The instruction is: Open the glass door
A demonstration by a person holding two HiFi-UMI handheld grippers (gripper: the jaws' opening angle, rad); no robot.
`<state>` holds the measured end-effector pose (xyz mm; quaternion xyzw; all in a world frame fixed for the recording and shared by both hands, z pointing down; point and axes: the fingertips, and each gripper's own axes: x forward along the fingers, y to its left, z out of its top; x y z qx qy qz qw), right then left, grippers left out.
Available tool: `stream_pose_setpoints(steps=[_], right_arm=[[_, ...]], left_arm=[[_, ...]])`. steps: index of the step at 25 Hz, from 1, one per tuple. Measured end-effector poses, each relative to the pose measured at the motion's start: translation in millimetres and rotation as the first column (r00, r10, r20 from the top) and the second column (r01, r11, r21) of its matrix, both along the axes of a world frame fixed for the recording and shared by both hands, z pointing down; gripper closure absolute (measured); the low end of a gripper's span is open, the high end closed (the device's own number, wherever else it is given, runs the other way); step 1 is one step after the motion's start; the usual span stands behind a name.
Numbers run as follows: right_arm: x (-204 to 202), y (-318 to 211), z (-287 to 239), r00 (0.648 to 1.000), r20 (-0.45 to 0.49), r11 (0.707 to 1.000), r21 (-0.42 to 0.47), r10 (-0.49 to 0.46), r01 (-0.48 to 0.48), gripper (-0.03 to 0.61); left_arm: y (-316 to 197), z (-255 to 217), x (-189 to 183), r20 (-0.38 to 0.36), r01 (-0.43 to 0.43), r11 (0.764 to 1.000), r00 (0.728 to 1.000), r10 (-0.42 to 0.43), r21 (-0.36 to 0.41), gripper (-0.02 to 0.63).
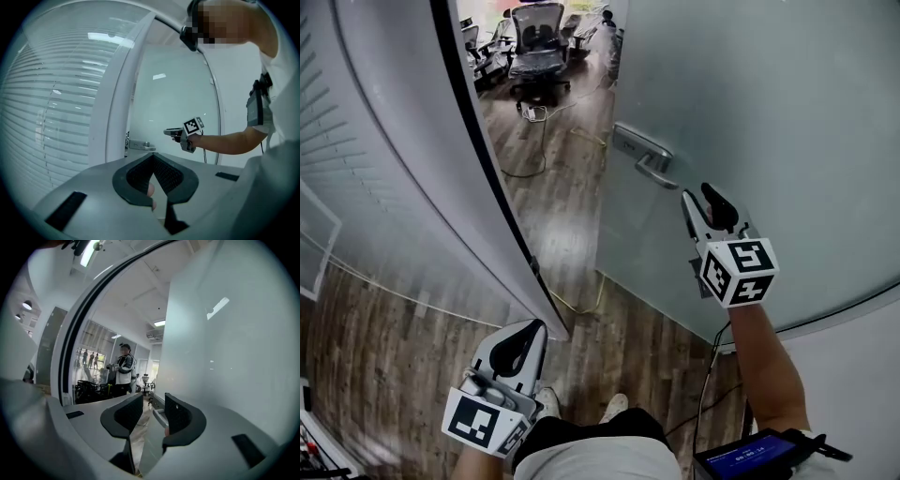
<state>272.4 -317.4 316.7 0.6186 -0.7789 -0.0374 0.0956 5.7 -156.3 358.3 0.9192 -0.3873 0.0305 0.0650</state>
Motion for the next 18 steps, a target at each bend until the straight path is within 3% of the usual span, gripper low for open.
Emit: stream_pose_setpoints(steps=[5, 11, 18], right_arm=[[-26, 56, -40, 1.0, -0.009, 0.996, 0.084, 0.013, -0.012, 0.438], [-53, 123, -73, 0.996, 0.036, 0.981, 0.169, 0.086, -0.091, 0.504], [-88, 186, -83, 0.985, 0.06, 0.968, 0.184, 0.162, -0.171, 0.563]], left_arm=[[3, -5, -2, -0.007, -0.107, 0.994, 0.994, 0.107, 0.022, 0.615], [14, -8, -16, -0.014, -0.223, 0.974, 0.975, 0.223, 0.048, 0.615], [37, -10, -50, -0.026, -0.304, 0.952, 0.952, 0.305, 0.036, 0.615]])
